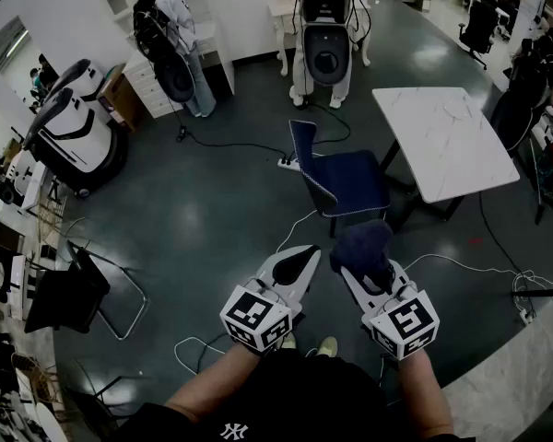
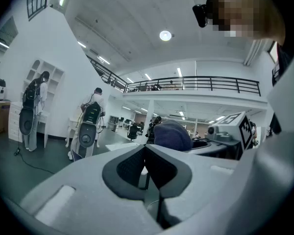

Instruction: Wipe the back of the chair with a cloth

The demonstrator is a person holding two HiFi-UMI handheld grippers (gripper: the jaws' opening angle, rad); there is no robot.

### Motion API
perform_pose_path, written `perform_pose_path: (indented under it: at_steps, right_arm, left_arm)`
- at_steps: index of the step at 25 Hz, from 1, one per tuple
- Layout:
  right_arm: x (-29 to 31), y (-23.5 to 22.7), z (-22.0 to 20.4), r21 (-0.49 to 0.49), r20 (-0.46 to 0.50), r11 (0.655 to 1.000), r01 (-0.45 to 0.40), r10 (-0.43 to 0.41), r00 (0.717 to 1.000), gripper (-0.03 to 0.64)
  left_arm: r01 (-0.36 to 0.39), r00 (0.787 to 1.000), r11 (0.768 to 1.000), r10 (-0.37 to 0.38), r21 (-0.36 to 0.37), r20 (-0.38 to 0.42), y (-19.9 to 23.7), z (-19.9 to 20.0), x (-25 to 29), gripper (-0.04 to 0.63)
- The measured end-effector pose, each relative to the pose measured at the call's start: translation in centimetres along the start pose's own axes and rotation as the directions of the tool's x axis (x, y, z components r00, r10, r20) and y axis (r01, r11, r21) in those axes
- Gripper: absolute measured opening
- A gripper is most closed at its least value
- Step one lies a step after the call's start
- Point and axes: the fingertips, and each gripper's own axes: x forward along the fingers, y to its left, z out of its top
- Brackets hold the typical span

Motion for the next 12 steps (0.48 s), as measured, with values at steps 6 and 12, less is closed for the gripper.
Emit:
perform_pose_path:
  at_steps: [6,12]
  right_arm:
    - [-0.8,0.1,-0.1,-0.001,0.002,1.000,0.006,-0.006,1.000,0.080]
    - [-1.1,0.7,-0.5,0.015,0.003,1.000,-0.003,0.003,1.000,0.080]
  left_arm:
    - [0.007,1.000,1.000,-0.007,0.001,-0.001,-0.9,-0.1,-0.1,0.009]
    - [0.009,1.000,1.000,-0.009,-0.002,-0.003,-1.3,-0.4,-0.6,0.009]
